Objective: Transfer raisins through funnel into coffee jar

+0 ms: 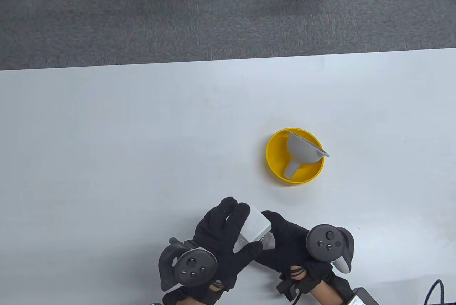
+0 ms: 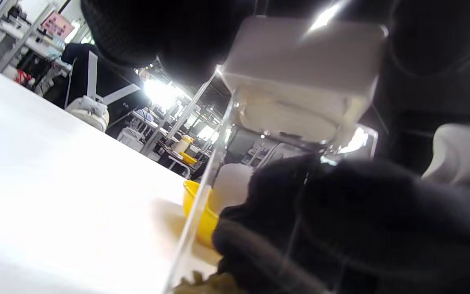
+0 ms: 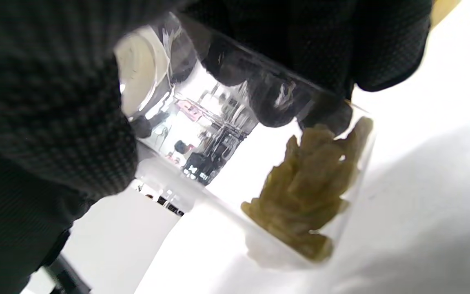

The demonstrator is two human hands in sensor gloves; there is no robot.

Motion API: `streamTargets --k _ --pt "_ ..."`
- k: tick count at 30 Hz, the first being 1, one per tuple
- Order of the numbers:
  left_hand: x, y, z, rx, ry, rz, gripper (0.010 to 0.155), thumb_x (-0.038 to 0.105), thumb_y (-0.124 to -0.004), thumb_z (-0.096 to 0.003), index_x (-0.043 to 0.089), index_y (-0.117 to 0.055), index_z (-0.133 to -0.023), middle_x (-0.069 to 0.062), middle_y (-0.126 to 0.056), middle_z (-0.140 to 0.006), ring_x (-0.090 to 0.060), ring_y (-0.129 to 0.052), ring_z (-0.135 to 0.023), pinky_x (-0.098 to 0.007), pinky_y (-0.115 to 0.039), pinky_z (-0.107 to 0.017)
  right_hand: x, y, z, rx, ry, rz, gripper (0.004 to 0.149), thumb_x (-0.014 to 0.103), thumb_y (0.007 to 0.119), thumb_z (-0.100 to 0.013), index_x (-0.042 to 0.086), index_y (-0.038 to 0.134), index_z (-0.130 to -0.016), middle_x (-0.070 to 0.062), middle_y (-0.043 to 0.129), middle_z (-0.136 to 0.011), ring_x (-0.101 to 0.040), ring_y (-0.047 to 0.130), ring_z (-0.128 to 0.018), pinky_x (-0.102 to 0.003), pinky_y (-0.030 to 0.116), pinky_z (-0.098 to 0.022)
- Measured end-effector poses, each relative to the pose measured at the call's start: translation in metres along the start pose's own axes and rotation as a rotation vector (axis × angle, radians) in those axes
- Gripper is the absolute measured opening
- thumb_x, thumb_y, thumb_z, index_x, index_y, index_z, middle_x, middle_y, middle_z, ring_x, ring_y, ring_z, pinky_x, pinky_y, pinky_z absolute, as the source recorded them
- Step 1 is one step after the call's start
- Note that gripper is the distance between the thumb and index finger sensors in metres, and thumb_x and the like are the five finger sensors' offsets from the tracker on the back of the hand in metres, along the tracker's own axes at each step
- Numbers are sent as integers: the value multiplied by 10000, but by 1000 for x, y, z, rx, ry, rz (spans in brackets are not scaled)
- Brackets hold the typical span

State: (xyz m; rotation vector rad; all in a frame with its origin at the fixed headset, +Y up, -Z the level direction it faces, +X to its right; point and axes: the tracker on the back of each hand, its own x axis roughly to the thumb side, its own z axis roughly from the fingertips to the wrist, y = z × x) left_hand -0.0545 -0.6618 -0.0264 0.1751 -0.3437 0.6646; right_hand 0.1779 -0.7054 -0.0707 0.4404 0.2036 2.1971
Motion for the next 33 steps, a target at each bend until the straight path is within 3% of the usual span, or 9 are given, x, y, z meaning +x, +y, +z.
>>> streamTargets --k 6,10,12,13,16,21,25,30,33 --pt "-2 -8 -4 -35 -18 84 642 569 -693 -508 335 -552 -1089 -156 -543 -1169 -411 -716 -968 -566 -662 -711 -2 -2 -1 15 18 -38 920 619 1096 -260 98 696 -905 -220 913 -869 -429 1014 -713 -615 818 -561" --pt "-28 -17 -11 -117 -25 586 559 513 -605 -514 470 -587 -1071 -19 -439 -1276 -510 -511 -1092 -660 -533 -752 -6 -1 -5 137 6 -262 911 616 1091 -276 92 693 -906 -222 909 -872 -432 1008 -718 -613 812 -569" --pt "-42 -26 -18 -287 -44 953 549 487 -610 -530 460 -581 -1077 34 -392 -1287 -518 -418 -1108 -683 -452 -763 -4 2 -5 176 2 -312 920 615 1093 -267 95 687 -910 -220 904 -877 -430 1004 -725 -616 809 -571" --pt "-45 -27 -19 -336 -63 996 550 483 -596 -550 460 -535 -1096 60 -340 -1296 -514 -365 -1123 -688 -408 -776 -3 3 -5 170 -1 -302 907 614 1088 -284 96 686 -910 -221 902 -880 -431 1002 -727 -617 807 -572" --pt "-50 -22 -18 -273 -22 879 562 507 -585 -560 463 -495 -1113 91 -396 -1292 -495 -399 -1124 -673 -430 -778 -2 3 -6 134 6 -239 913 615 1087 -281 98 680 -914 -217 900 -883 -429 1002 -729 -617 806 -571" --pt "-26 -3 -5 -2 17 313 759 720 -581 -480 362 -436 -1134 -101 -433 -1247 -476 -565 -1067 -645 -540 -755 -7 0 -5 39 69 -124 926 615 1092 -265 107 672 -915 -208 888 -892 -431 987 -739 -622 787 -581" --pt "-3 -6 -3 33 2 -21 827 755 -689 -462 342 -424 -1128 -112 -492 -1204 -439 -642 -1024 -615 -586 -743 -8 0 -4 2 94 -104 922 615 1095 -265 114 667 -911 -203 879 -894 -432 977 -741 -628 772 -587" --pt "1 -10 -5 44 24 -49 744 679 -738 -492 302 -522 -1096 -133 -591 -1119 -400 -716 -956 -576 -631 -725 -8 0 -3 -10 100 -103 926 617 1097 -262 110 669 -907 -202 883 -884 -433 978 -732 -628 775 -583" --pt "-6 -11 -7 -8 -4 75 642 557 -623 -530 319 -489 -1110 -153 -554 -1186 -424 -673 -1015 -606 -608 -739 -7 -2 -3 5 91 -155 923 628 1089 -262 102 679 -901 -206 896 -872 -427 994 -718 -620 790 -577"
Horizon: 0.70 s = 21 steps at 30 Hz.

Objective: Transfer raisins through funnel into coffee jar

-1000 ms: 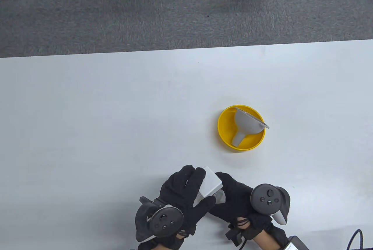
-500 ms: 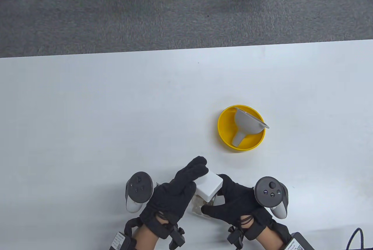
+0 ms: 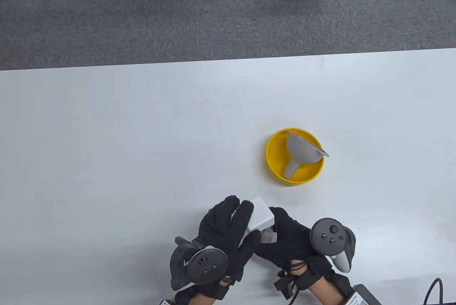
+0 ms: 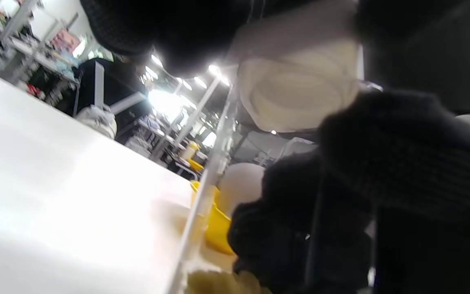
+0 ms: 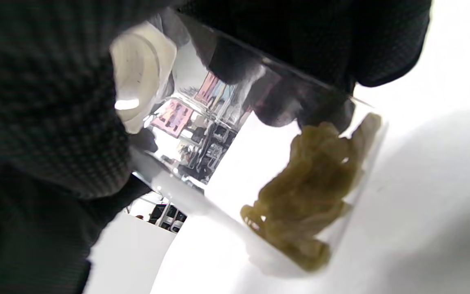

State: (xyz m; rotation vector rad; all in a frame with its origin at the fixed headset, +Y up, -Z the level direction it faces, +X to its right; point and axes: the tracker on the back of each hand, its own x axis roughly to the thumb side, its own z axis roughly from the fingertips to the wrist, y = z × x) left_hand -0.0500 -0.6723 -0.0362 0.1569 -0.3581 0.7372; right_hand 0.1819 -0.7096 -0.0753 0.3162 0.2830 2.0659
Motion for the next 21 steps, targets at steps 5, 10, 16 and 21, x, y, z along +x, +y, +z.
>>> streamTargets --k 5,10,16,21 --pt "-36 -7 -10 -184 21 814 580 475 -591 -538 385 -523 -1107 -59 -611 -1235 -473 -585 -1069 -657 -540 -748 2 6 1 174 -45 -244 921 623 1087 -267 101 675 -904 -210 893 -877 -427 991 -726 -618 789 -581" --pt "-49 -6 -11 -255 38 812 567 499 -560 -572 396 -483 -1124 7 -588 -1247 -466 -551 -1089 -652 -518 -763 2 8 1 151 -39 -181 922 622 1085 -268 106 669 -909 -205 888 -884 -424 987 -731 -620 782 -584" --pt "-22 5 -1 -53 48 360 768 702 -619 -500 320 -412 -1133 -113 -554 -1205 -453 -648 -1030 -629 -582 -739 0 7 0 17 -22 12 924 615 1091 -266 108 662 -908 -206 874 -884 -432 970 -733 -629 768 -585" --pt "-2 1 1 -5 42 34 803 674 -773 -474 298 -457 -1109 -119 -622 -1129 -387 -743 -966 -601 -625 -730 4 10 6 11 -47 69 923 622 1096 -259 97 689 -900 -210 907 -862 -427 1000 -705 -615 791 -573"
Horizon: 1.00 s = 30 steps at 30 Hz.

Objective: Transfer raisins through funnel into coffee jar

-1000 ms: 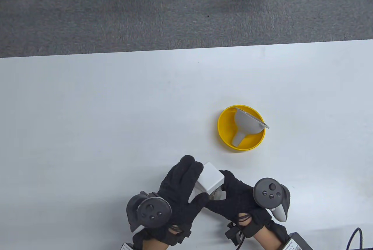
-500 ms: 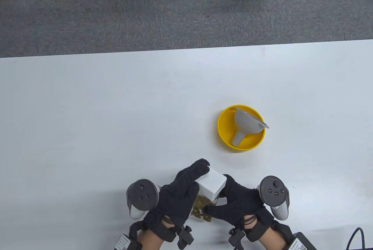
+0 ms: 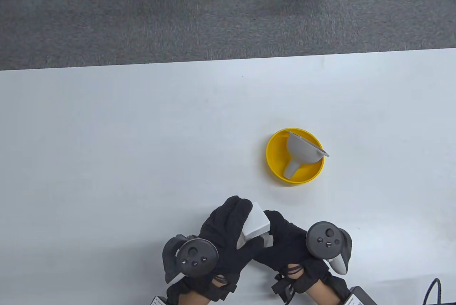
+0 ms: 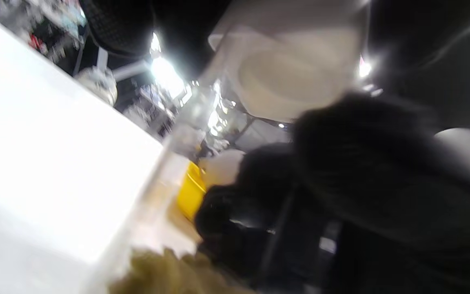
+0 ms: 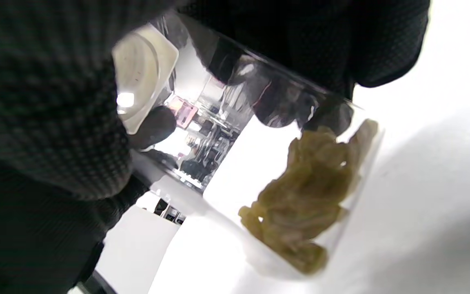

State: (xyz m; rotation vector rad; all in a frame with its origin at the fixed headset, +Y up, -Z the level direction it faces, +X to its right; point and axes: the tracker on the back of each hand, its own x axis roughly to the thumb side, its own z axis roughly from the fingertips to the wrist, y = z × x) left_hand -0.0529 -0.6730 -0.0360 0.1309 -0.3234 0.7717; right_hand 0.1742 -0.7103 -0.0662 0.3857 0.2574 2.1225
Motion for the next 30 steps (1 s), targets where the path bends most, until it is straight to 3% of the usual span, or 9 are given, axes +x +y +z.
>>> streamTargets --k 10,12,16,18,24,25,26,27,30 --pt "-31 7 -16 -370 -151 717 802 573 -902 -442 372 -506 -1110 -46 -652 -1179 -407 -603 -1053 -665 -506 -766 0 -1 -7 304 -138 -268 915 615 1097 -264 95 703 -906 -211 920 -865 -426 1005 -712 -613 794 -581" --pt "-33 9 -16 -356 -101 657 827 605 -860 -473 358 -432 -1136 -86 -604 -1204 -441 -545 -1087 -670 -484 -768 0 0 -6 244 -92 -228 919 631 1081 -271 97 689 -908 -209 913 -862 -418 1006 -705 -607 799 -574" --pt "-21 9 -7 -5 43 218 827 731 -734 -454 313 -475 -1119 -83 -732 -1091 -375 -820 -961 -568 -683 -725 -3 -6 -4 3 -4 -40 931 619 1096 -258 99 666 -899 -209 882 -865 -438 975 -700 -623 792 -553" --pt "-10 2 -8 -102 26 211 914 747 -802 -436 304 -402 -1128 -127 -638 -1109 -422 -746 -970 -603 -635 -734 0 -7 0 -32 -12 30 931 629 1092 -255 98 672 -894 -208 888 -859 -432 984 -688 -615 804 -544" --pt "-11 2 -5 6 -9 175 870 646 -949 -432 312 -505 -1101 -69 -788 -1089 -390 -798 -990 -592 -666 -735 -5 -14 -2 -25 -11 -51 936 634 1071 -266 77 664 -898 -214 900 -843 -422 1003 -665 -595 822 -532" --pt "-14 4 -3 72 5 185 782 876 -732 -587 308 -538 -1089 -20 -854 -1047 -364 -821 -982 -585 -668 -736 -4 -16 -3 -10 -25 -97 935 617 1084 -271 62 670 -899 -230 901 -838 -436 999 -656 -603 816 -525" --pt "-13 4 -5 50 -1 196 789 878 -728 -586 310 -524 -1094 -23 -849 -1052 -378 -796 -997 -603 -652 -738 -2 -17 -3 -6 -22 -75 938 613 1089 -266 63 672 -900 -230 903 -836 -439 998 -653 -605 813 -524" --pt "-12 2 -6 -18 -8 220 885 667 -927 -437 310 -475 -1109 -58 -779 -1099 -415 -740 -1022 -622 -636 -738 2 -18 -1 -25 -37 -28 935 611 1095 -264 66 677 -899 -226 906 -837 -438 998 -655 -605 814 -521" --pt "-9 -4 -4 -14 -3 285 964 732 -921 -398 300 -438 -1111 -108 -666 -1146 -426 -691 -1032 -627 -618 -740 15 -15 6 -90 -76 91 934 628 1084 -262 67 683 -893 -220 917 -825 -427 1010 -641 -593 829 -511"
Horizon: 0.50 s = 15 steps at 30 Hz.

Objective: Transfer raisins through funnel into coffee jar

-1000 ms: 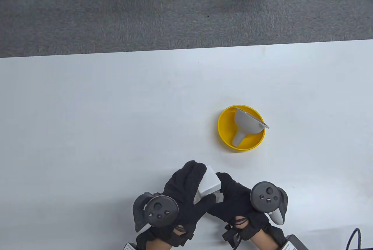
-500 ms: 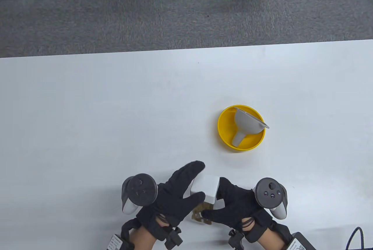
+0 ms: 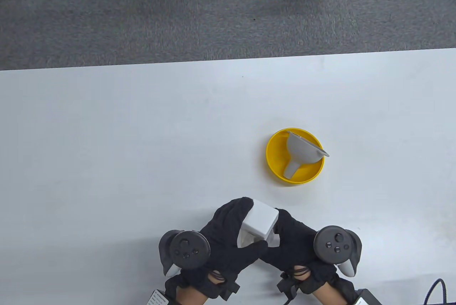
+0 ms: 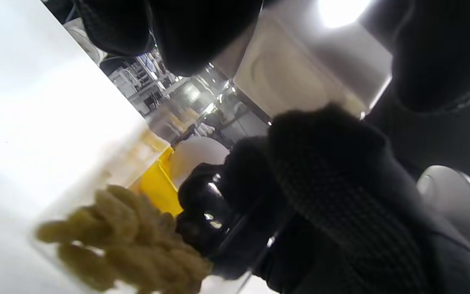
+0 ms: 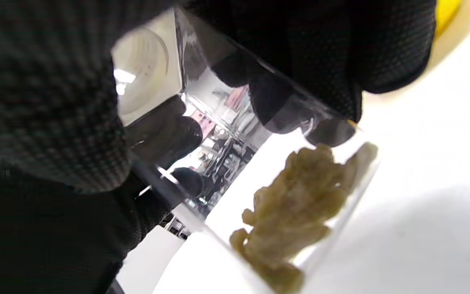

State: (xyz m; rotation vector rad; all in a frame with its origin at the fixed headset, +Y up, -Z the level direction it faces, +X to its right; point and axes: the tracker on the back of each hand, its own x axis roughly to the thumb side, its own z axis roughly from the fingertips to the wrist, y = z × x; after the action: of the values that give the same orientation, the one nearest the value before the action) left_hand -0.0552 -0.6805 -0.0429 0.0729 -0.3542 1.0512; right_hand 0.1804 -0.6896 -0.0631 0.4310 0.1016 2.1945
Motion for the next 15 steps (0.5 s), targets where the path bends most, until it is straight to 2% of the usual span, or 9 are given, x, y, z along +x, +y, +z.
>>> streamTargets --k 2,4,7,8,10,12,13,15 --pt "2 1 0 10 -13 -52 960 762 -907 -402 295 -448 -1104 -94 -689 -1134 -411 -716 -1020 -609 -635 -740 2 1 1 2 -18 9 932 629 1078 -267 61 684 -892 -225 919 -817 -428 1012 -633 -594 829 -508" --pt "4 3 0 30 -31 -22 948 747 -943 -397 273 -506 -1091 -104 -741 -1110 -422 -746 -1005 -608 -644 -737 2 0 2 8 -43 0 929 625 1079 -268 55 687 -888 -229 921 -810 -433 1011 -625 -597 826 -508" --pt "7 2 1 56 -55 -8 861 698 -966 -406 290 -587 -1062 -62 -822 -1073 -386 -823 -980 -596 -677 -733 5 1 1 84 -85 -31 924 620 1081 -273 51 693 -889 -234 927 -805 -435 1012 -625 -598 823 -510" --pt "6 3 -1 51 -75 11 846 709 -966 -401 306 -606 -1052 -46 -847 -1053 -367 -850 -963 -582 -695 -729 3 2 -1 131 -88 -63 926 652 1056 -273 63 693 -888 -212 936 -805 -404 1032 -621 -573 849 -506" --pt "2 6 -5 -74 -98 221 818 688 -973 -397 336 -624 -1048 -45 -849 -1057 -366 -835 -973 -593 -676 -736 -1 2 -4 243 -117 -264 927 631 1070 -277 53 690 -895 -227 931 -810 -423 1020 -629 -586 833 -514" --pt "-1 5 -8 -222 -118 368 811 663 -971 -423 348 -598 -1071 -52 -806 -1096 -380 -754 -1007 -613 -624 -749 0 0 -5 331 -139 -326 942 622 1070 -280 54 671 -918 -222 927 -821 -427 1017 -642 -587 829 -526" --pt "-3 4 -8 -273 -121 365 817 681 -946 -436 368 -562 -1085 -20 -772 -1120 -371 -683 -1020 -600 -599 -760 1 -1 -3 362 -141 -338 954 615 1068 -283 55 650 -934 -219 922 -826 -425 1015 -649 -587 827 -530" --pt "-4 5 -10 -294 -126 318 831 696 -915 -440 401 -511 -1103 54 -721 -1163 -351 -625 -1012 -562 -583 -766 1 -1 -2 316 -147 -284 1004 617 1064 -278 78 600 -986 -194 926 -837 -419 1023 -658 -585 835 -533"
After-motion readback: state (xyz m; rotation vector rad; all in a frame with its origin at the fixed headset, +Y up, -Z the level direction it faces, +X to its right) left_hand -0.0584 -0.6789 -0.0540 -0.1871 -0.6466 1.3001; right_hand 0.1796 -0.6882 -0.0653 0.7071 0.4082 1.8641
